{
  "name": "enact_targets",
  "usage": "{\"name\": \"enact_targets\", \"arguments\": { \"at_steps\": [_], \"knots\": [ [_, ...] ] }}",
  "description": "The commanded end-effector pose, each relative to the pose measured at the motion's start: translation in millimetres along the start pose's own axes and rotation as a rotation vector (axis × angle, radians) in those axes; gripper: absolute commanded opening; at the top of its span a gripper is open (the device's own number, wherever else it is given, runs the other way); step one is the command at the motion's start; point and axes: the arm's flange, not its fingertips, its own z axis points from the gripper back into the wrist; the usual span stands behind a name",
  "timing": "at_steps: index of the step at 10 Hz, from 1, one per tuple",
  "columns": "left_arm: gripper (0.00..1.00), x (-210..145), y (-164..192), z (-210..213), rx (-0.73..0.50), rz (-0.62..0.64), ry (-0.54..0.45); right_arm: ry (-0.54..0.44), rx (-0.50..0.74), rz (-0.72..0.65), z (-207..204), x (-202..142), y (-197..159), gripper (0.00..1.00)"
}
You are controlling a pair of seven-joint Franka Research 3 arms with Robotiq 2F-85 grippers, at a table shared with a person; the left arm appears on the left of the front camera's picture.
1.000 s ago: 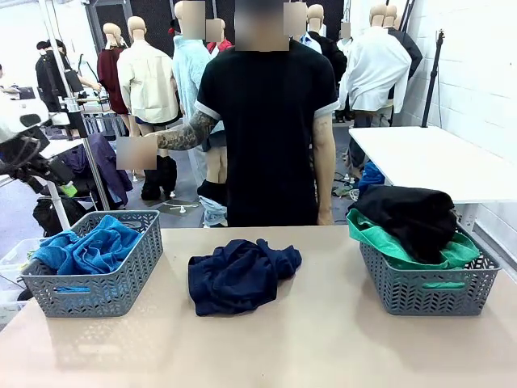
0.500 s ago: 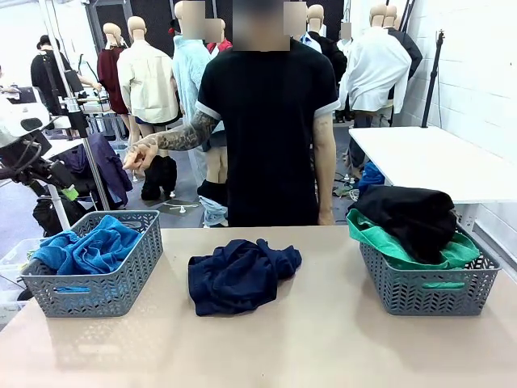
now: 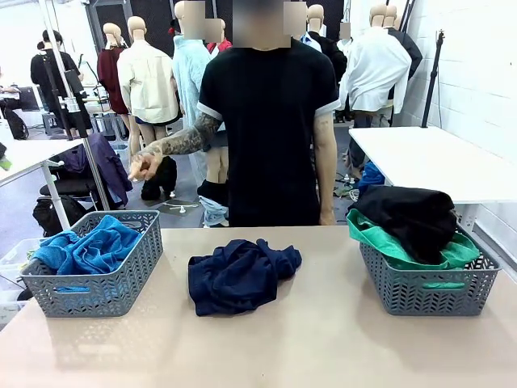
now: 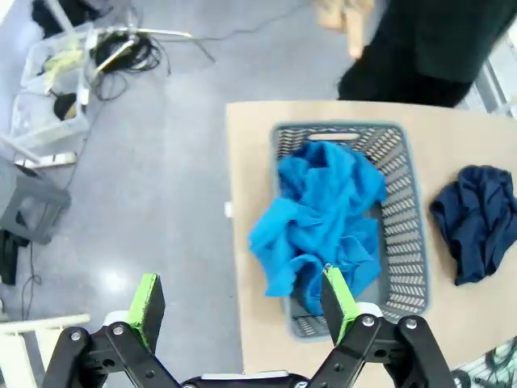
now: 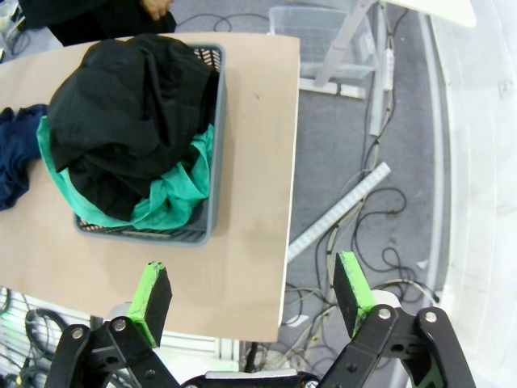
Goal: Sort the tops and bottoms.
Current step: Lift clothes from the center of the table with your right hand.
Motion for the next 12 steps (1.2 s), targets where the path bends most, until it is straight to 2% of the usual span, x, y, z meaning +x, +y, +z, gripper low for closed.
{"name": "enact_targets", "arguments": {
  "at_steps": [1, 2, 3, 5, 7, 9, 11, 12],
  "knots": [
    [1.00, -8.4, 17.6, -4.6, 0.040, 0.042, 0.026, 0.006, 0.010, 0.008, -0.5, 0.6, 0.2, 1.00],
    [1.00, 0.0, 0.0, 0.0, 0.000, 0.000, 0.000, 0.000, 0.000, 0.000, 0.0, 0.0, 0.0, 1.00],
    [1.00, 0.0, 0.0, 0.0, 0.000, 0.000, 0.000, -0.019, 0.005, 0.136, 12.0, 20.2, 25.7, 1.00],
    [1.00, 0.0, 0.0, 0.0, 0.000, 0.000, 0.000, -0.065, -0.046, 0.417, 50.8, 69.7, 112.4, 1.00],
    [1.00, 0.0, 0.0, 0.0, 0.000, 0.000, 0.000, -0.086, -0.033, 0.672, 63.5, 93.5, 197.7, 1.00],
    [1.00, 0.0, 0.0, 0.0, 0.000, 0.000, 0.000, -0.249, 0.020, 0.786, 39.7, 93.7, 269.8, 1.00],
    [1.00, 0.0, 0.0, 0.0, 0.000, 0.000, 0.000, -0.284, -0.001, 0.892, -16.6, 87.3, 335.5, 1.00],
    [1.00, 0.0, 0.0, 0.0, 0.000, 0.000, 0.000, -0.219, 0.014, 0.817, 48.4, 93.0, 306.9, 1.00]
  ]
}}
